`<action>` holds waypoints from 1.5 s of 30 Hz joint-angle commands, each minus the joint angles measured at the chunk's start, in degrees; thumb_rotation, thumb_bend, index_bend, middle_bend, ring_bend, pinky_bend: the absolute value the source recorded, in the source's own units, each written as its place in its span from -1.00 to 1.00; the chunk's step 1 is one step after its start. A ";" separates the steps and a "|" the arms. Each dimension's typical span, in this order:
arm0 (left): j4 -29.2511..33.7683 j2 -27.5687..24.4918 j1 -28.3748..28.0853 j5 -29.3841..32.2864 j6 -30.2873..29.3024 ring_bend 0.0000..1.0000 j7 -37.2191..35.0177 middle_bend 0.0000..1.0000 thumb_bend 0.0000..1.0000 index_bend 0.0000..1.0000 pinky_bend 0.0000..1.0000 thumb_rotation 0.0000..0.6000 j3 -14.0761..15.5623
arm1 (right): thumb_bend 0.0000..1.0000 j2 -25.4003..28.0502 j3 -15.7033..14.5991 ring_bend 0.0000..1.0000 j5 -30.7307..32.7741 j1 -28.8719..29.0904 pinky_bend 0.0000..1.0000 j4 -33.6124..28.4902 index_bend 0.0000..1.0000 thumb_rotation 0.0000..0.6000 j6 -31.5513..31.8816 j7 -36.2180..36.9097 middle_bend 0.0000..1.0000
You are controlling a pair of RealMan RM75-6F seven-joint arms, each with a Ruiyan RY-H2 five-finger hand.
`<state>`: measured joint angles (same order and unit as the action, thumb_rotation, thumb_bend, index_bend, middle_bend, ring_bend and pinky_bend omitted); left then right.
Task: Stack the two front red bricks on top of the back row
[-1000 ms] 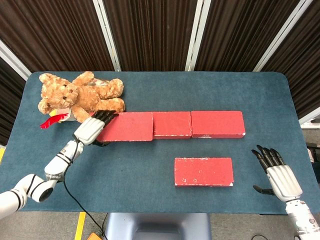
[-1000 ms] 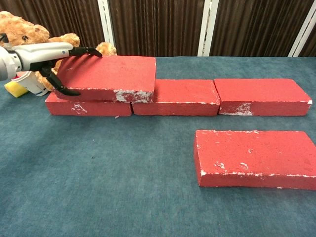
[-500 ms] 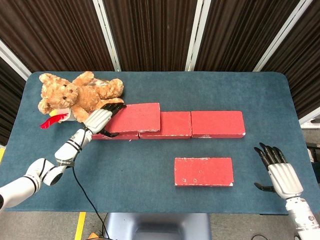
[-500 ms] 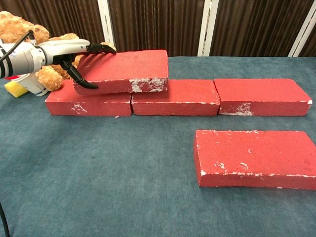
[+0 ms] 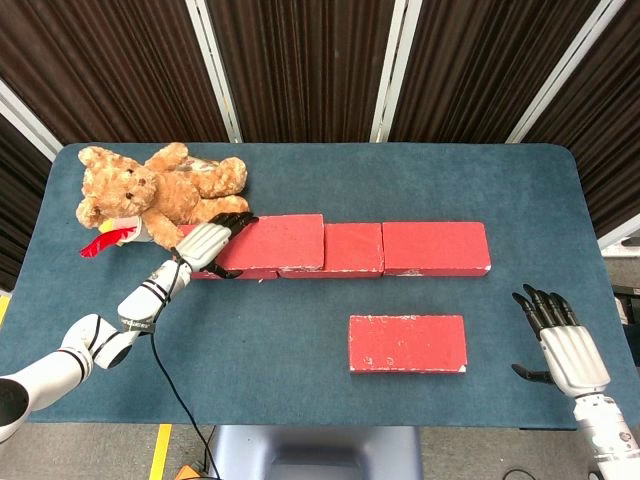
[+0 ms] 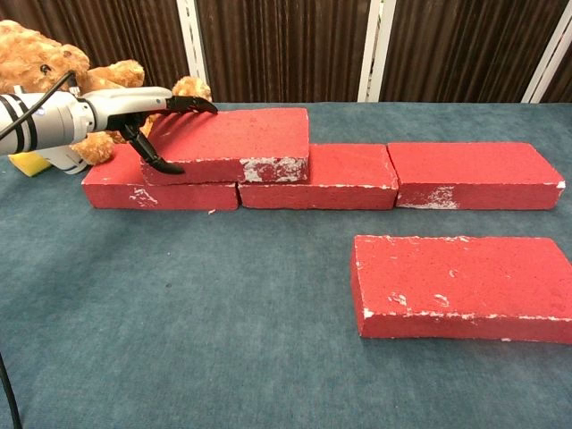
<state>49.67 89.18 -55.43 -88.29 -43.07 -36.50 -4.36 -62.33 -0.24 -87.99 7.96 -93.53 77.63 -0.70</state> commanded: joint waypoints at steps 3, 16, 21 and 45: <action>-0.95 0.46 -0.56 -0.51 -0.65 -0.99 -2.18 -0.68 -0.39 -1.00 -0.85 1.00 0.57 | -0.74 0.03 0.06 -1.00 0.29 -0.05 -1.00 -0.09 -1.00 1.00 -0.08 -0.01 -1.00; -0.98 -0.19 -1.71 -0.09 2.05 -1.00 -5.25 -1.00 -0.42 -1.00 -1.00 1.00 2.02 | -0.74 0.14 0.13 -1.00 0.66 -0.24 -1.00 -0.53 -1.00 1.00 -0.04 -0.52 -1.00; -1.33 -0.13 -1.76 0.29 2.57 -1.00 -6.08 -1.00 -0.45 -1.00 -1.00 1.00 2.28 | -0.74 0.20 0.15 -1.00 0.51 -0.39 -1.00 -0.61 -1.00 1.00 0.31 -0.45 -1.00; 0.48 -1.45 -2.27 1.94 4.07 -1.00 -3.16 -1.00 -0.56 -1.00 -1.00 1.00 2.43 | -0.74 0.33 0.40 -1.00 0.47 -1.06 -1.00 -0.78 -1.00 1.00 1.46 -0.47 -1.00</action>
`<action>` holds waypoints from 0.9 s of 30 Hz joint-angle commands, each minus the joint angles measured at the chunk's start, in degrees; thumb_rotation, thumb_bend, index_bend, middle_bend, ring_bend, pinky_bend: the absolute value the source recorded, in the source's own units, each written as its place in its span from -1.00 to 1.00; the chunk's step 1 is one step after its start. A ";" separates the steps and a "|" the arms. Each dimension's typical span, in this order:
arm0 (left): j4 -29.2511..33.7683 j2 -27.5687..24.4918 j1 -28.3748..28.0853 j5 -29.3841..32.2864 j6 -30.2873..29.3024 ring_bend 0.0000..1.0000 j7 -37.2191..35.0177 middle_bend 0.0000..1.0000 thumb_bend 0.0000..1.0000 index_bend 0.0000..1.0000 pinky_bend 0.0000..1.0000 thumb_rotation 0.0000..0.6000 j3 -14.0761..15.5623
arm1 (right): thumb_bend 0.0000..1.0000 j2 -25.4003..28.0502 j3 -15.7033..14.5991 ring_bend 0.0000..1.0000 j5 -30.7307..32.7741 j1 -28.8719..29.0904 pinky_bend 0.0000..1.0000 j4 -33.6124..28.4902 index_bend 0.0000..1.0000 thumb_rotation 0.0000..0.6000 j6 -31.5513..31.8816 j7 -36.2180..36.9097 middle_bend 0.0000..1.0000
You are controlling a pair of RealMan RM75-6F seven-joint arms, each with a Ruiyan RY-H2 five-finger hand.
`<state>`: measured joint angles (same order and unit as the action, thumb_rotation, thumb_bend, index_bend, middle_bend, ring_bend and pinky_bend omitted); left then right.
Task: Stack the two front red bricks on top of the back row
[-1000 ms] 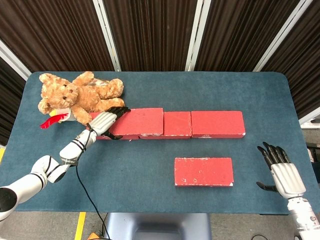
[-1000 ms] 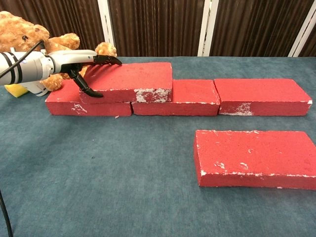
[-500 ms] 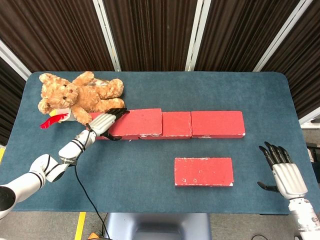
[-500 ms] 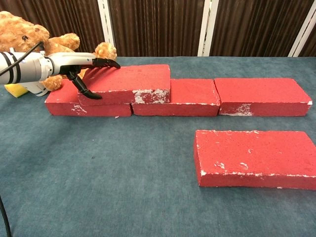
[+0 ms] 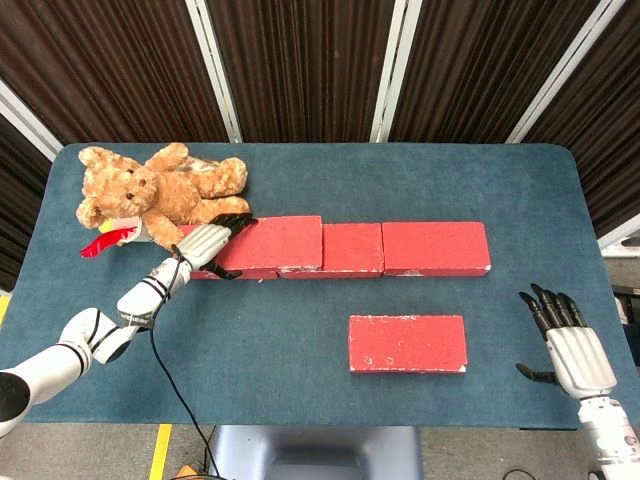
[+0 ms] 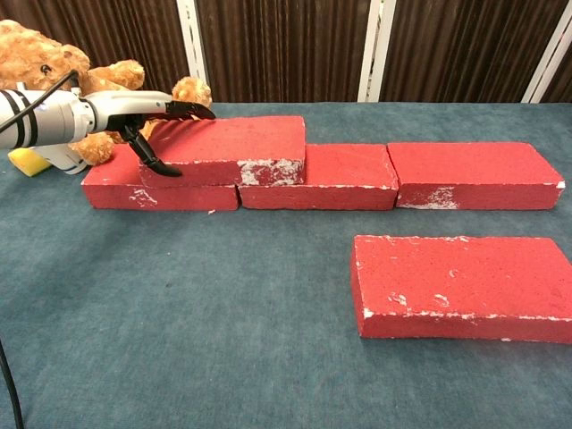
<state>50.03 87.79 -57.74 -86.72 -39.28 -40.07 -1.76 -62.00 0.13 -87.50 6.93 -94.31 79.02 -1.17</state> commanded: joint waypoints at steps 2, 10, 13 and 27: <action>0.47 -0.19 0.07 0.59 0.37 -1.00 0.38 -1.00 -0.56 -1.00 -1.00 1.00 -0.29 | -0.74 -0.05 0.12 -1.00 0.05 -0.08 -1.00 0.07 -1.00 1.00 0.20 0.05 -1.00; 0.94 -0.19 0.44 0.24 -1.96 -1.00 1.39 -1.00 -0.55 -1.00 -1.00 1.00 -0.72 | -0.74 -0.01 0.33 -1.00 0.53 -0.19 -1.00 -0.02 -1.00 1.00 0.20 -0.38 -1.00; 2.29 -1.00 0.75 0.11 -3.19 -1.00 2.33 -1.00 -0.54 -1.00 -1.00 1.00 -0.91 | -0.74 -0.06 0.33 -1.00 0.24 -0.22 -1.00 0.12 -1.00 1.00 0.42 -0.15 -1.00; 27.83 -13.95 21.62 -1.57 -30.28 -1.00 27.90 -1.00 -0.54 -1.00 -1.00 1.00 5.82 | -0.74 -2.97 -0.93 -1.00 -5.22 5.02 -1.00 -0.06 -1.00 1.00 -6.44 -0.90 -1.00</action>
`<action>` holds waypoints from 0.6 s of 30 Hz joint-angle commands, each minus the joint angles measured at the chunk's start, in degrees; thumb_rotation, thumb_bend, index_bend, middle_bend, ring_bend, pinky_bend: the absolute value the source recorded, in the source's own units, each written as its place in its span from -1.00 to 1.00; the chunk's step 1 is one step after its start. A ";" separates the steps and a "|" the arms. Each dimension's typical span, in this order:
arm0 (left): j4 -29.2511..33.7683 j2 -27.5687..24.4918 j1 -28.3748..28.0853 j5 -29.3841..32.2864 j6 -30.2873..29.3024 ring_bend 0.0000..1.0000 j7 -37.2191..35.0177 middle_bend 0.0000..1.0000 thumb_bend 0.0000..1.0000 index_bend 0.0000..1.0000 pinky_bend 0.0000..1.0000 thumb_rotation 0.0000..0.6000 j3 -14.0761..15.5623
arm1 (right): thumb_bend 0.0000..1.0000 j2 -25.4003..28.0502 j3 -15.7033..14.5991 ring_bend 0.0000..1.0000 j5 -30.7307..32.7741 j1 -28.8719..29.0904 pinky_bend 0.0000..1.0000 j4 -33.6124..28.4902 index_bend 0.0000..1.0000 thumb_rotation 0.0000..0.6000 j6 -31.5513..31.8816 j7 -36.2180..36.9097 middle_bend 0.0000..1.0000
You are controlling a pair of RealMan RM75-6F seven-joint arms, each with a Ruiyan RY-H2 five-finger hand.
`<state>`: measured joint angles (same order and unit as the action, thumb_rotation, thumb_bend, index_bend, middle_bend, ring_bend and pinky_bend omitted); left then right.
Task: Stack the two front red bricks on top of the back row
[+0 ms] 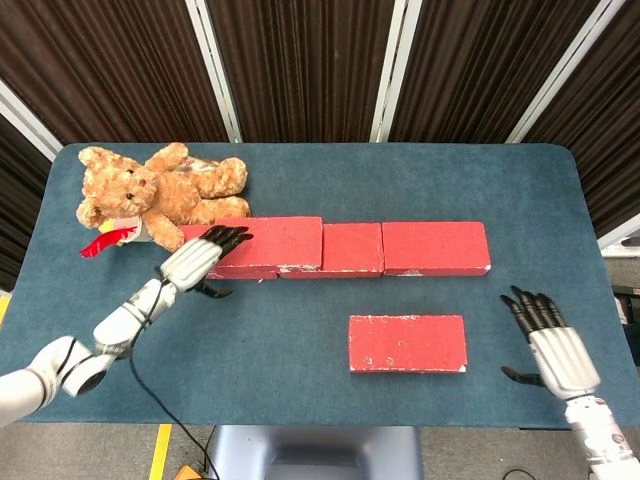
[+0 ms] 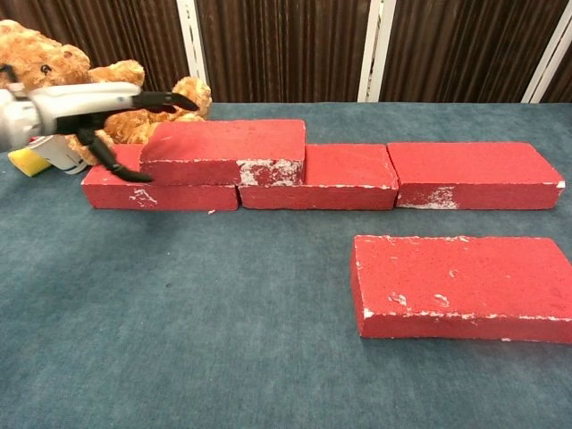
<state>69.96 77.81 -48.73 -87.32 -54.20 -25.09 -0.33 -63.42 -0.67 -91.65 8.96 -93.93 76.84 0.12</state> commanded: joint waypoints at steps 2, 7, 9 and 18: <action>7.16 -2.65 18.15 -0.58 -21.33 -1.00 16.54 -1.00 -0.52 -1.00 -1.00 1.00 5.94 | -0.75 -2.19 0.03 -1.00 -0.92 4.93 -1.00 -1.64 -1.00 1.00 -7.46 -5.21 -1.00; 2.11 1.27 28.66 3.35 -27.92 -1.00 17.08 -1.00 -0.50 -1.00 -1.00 1.00 7.83 | -0.79 -4.76 1.31 -1.00 2.35 9.86 -1.00 -5.38 -1.00 1.00 -15.83 -10.97 -1.00; 0.35 2.13 30.57 3.87 -28.79 -1.00 15.28 -1.00 -0.50 -1.00 -1.00 1.00 7.61 | -0.80 -6.07 2.00 -1.00 5.40 11.84 -1.00 -6.13 -1.00 1.00 -19.70 -12.81 -1.00; -0.46 0.89 32.03 4.10 -28.06 -1.00 14.77 -1.00 -0.48 -1.00 -1.00 1.00 5.06 | -0.80 -14.21 4.35 -1.00 18.63 15.92 -1.00 -4.20 -1.00 1.00 -24.47 -26.82 -1.00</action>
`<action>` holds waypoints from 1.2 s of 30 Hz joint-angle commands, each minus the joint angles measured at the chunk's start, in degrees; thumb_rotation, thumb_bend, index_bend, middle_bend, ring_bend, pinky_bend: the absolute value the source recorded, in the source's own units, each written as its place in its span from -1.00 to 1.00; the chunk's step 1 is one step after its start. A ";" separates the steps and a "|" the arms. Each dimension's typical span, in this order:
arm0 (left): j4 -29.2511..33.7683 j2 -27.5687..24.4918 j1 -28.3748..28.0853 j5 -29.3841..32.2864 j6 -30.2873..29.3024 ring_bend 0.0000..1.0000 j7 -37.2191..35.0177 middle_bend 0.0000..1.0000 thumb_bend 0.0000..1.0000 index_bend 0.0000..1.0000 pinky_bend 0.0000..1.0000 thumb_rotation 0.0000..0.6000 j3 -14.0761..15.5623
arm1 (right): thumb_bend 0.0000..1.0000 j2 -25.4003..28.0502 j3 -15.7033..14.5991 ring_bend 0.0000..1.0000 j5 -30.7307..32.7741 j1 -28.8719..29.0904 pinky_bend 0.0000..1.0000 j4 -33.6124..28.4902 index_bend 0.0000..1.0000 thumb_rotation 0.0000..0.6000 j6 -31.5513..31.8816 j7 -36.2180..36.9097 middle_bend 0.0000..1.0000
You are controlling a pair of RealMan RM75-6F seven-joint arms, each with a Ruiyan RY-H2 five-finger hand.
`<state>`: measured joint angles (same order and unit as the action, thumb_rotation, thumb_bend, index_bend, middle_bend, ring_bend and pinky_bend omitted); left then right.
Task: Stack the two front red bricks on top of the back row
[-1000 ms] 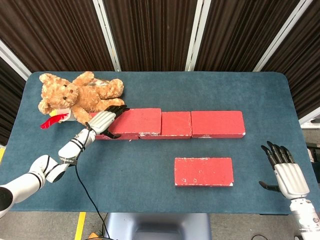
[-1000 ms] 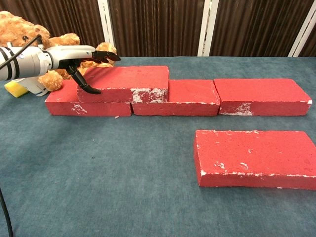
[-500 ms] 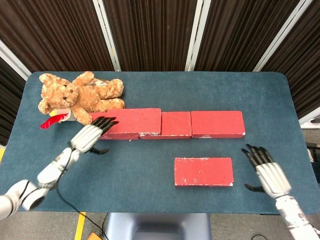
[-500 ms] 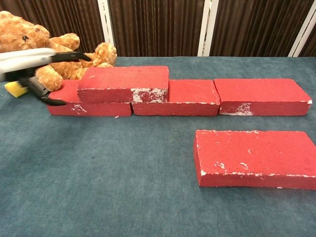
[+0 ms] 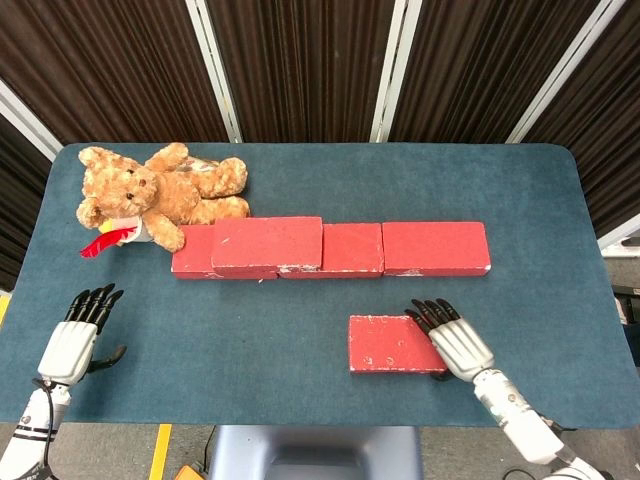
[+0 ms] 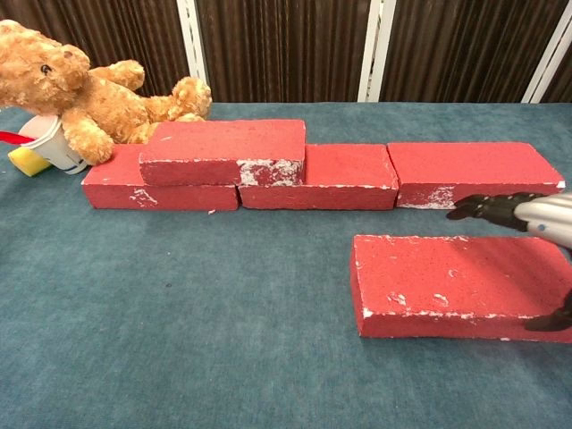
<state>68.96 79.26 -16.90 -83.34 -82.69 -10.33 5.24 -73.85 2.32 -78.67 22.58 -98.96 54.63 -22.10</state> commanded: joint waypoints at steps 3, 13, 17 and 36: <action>1.09 -1.18 0.45 -0.36 0.57 -1.00 -0.61 -1.00 -0.48 -1.00 -1.00 1.00 -1.04 | -0.80 -5.50 1.70 -1.00 8.72 3.49 -1.00 1.53 -1.00 1.00 -3.00 -6.37 -1.00; 1.26 -1.97 0.97 -1.28 2.06 -1.00 -2.80 -1.00 -0.47 -1.00 -1.00 1.00 -2.38 | -0.80 -8.37 2.26 -1.00 13.91 6.45 -0.87 2.21 -1.00 1.00 -2.93 -8.59 -0.98; 1.11 -2.01 1.17 -1.73 2.40 -1.00 -3.13 -1.00 -0.47 -1.00 -1.00 1.00 -2.80 | -0.79 -9.26 2.54 -0.69 14.45 6.84 -0.19 2.86 -0.36 1.00 -1.76 -7.72 -0.47; 2.35 -2.46 2.74 -3.33 1.84 -1.00 0.16 -1.00 -0.47 -1.00 -1.00 1.00 -3.77 | -0.60 0.26 5.93 0.01 7.53 9.90 0.43 -0.28 0.42 1.00 -1.03 2.79 0.10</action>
<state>71.22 76.84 -14.29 -86.55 -80.72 -10.36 1.47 -75.89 7.01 -69.76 31.34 -98.12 54.52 -21.24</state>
